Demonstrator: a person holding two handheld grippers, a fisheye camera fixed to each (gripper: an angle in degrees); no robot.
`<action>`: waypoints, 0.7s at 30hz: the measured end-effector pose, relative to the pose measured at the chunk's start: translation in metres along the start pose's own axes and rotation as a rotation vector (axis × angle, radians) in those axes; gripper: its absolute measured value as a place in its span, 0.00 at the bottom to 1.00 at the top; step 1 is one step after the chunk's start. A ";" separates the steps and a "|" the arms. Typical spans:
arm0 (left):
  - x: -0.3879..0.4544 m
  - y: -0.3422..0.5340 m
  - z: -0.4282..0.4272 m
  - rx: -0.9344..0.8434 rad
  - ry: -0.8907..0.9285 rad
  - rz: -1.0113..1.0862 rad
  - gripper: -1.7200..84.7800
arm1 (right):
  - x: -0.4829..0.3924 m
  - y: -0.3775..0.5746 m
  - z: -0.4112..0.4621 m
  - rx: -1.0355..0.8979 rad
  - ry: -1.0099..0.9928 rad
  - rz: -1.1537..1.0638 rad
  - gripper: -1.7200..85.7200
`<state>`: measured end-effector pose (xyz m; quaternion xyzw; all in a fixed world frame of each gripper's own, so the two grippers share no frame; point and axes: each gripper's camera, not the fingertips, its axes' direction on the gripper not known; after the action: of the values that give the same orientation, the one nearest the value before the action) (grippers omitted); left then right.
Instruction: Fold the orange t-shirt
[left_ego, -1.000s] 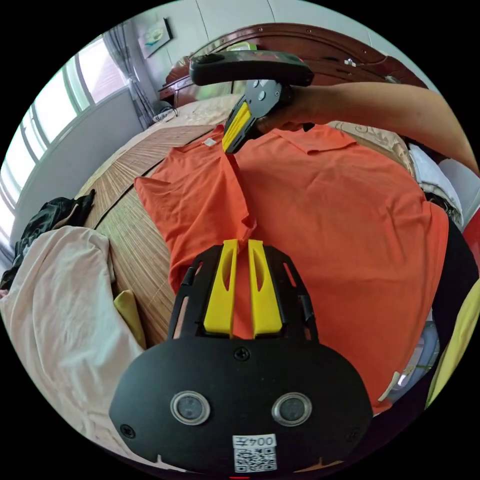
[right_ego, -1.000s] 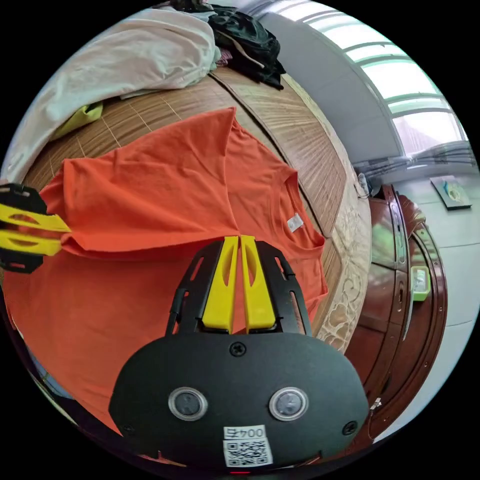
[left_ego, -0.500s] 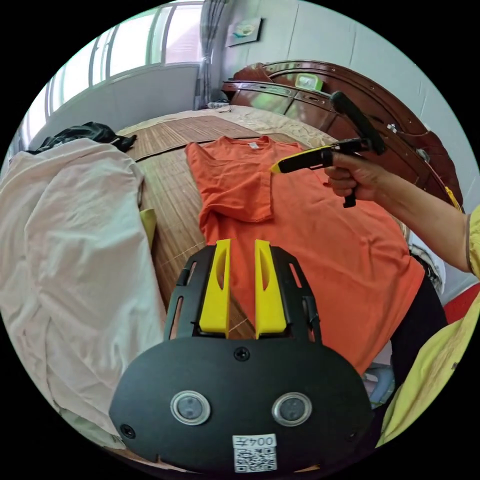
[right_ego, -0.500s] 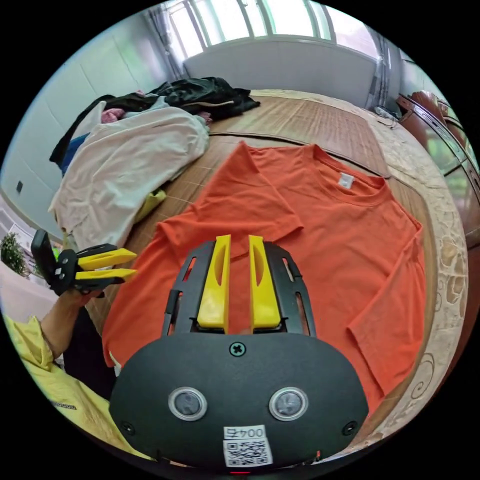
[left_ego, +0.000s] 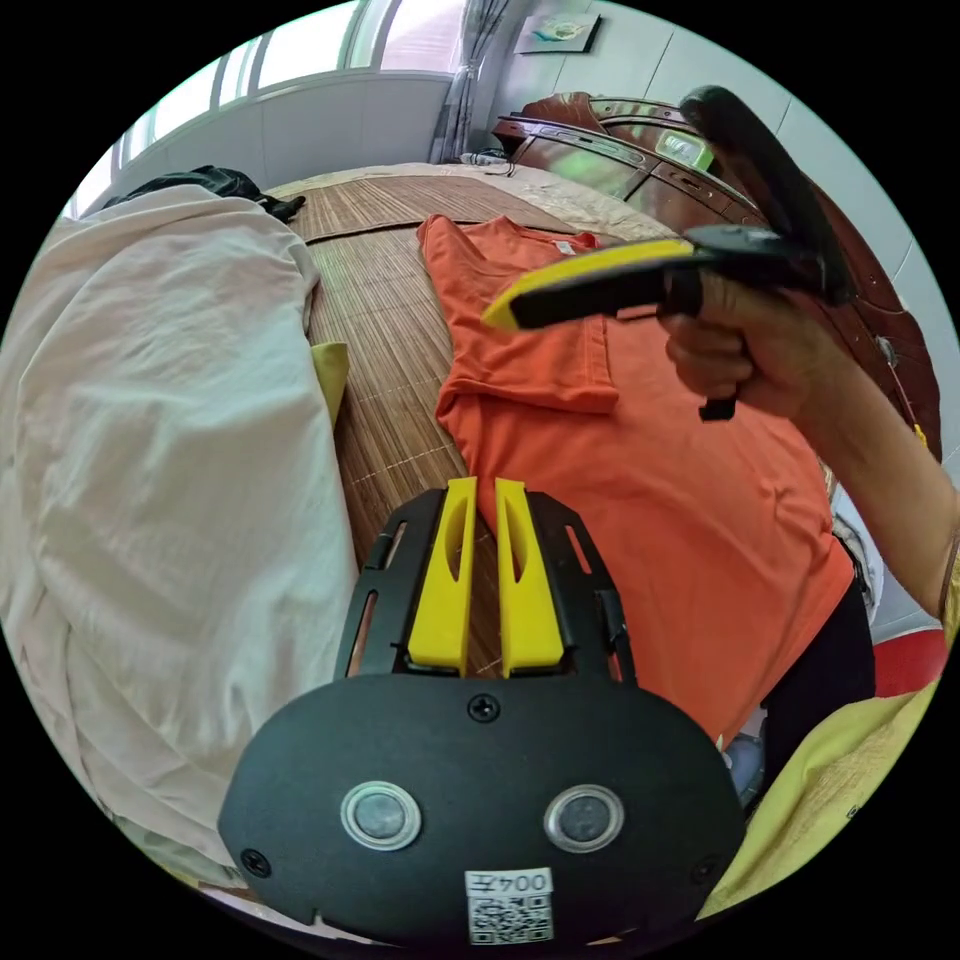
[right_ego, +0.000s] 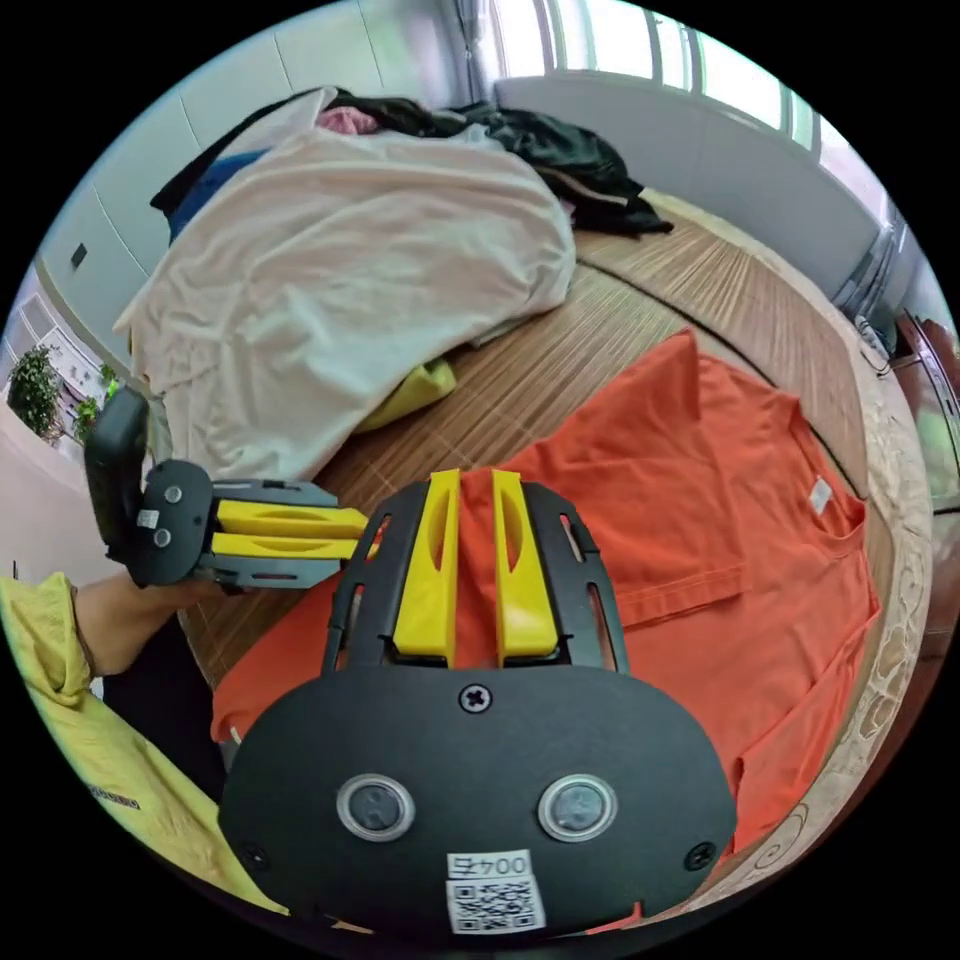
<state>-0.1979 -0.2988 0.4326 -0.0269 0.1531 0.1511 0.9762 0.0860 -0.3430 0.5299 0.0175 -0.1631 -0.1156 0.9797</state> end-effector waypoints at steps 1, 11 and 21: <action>0.002 -0.001 0.001 0.000 -0.013 0.007 0.05 | 0.024 -0.010 -0.008 0.026 0.023 0.034 0.09; 0.008 -0.005 0.003 0.007 -0.039 0.034 0.06 | 0.169 -0.107 0.039 -0.182 -0.127 0.269 0.14; 0.017 -0.008 0.002 0.013 -0.059 0.043 0.06 | 0.164 -0.132 0.094 -0.278 -0.134 0.231 0.05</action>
<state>-0.1796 -0.3013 0.4296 -0.0130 0.1259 0.1718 0.9770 0.1775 -0.5093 0.6615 -0.1445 -0.2112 -0.0245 0.9664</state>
